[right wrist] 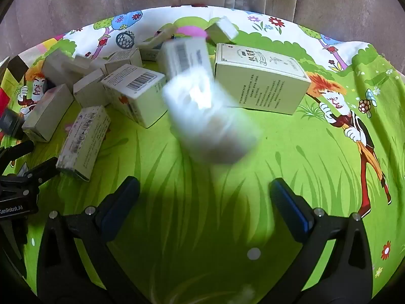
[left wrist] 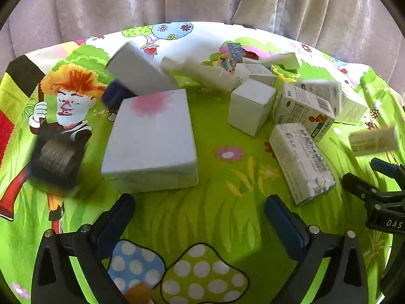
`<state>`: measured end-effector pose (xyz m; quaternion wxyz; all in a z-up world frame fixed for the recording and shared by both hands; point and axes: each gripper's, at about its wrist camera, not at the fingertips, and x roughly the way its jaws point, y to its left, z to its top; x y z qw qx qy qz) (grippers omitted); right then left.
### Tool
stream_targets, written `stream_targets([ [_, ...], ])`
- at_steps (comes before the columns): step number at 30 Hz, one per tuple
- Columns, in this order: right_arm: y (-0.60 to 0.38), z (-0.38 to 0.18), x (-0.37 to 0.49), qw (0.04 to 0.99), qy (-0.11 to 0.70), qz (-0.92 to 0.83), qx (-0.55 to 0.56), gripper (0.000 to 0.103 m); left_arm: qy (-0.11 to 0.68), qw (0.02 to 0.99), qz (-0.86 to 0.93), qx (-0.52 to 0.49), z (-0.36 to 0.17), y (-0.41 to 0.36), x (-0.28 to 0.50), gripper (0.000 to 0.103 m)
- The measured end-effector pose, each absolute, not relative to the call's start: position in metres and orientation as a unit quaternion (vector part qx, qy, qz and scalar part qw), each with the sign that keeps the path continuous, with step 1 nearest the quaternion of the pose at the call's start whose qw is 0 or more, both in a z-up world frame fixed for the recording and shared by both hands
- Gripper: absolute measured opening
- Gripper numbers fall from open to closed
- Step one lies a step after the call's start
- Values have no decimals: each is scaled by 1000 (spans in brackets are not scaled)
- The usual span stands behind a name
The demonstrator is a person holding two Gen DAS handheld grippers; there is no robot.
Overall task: Organize rigid objects
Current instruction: 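Lower the right gripper onto the white DING ZHI DENTAL box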
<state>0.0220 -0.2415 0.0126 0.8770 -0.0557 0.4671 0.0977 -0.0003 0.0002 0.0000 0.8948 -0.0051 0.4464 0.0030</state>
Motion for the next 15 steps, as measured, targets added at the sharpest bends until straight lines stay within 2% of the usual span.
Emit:
stream_targets([
  [15, -241, 13, 22, 879, 463, 98, -55, 103, 448, 894, 3, -5, 0, 0, 0, 103],
])
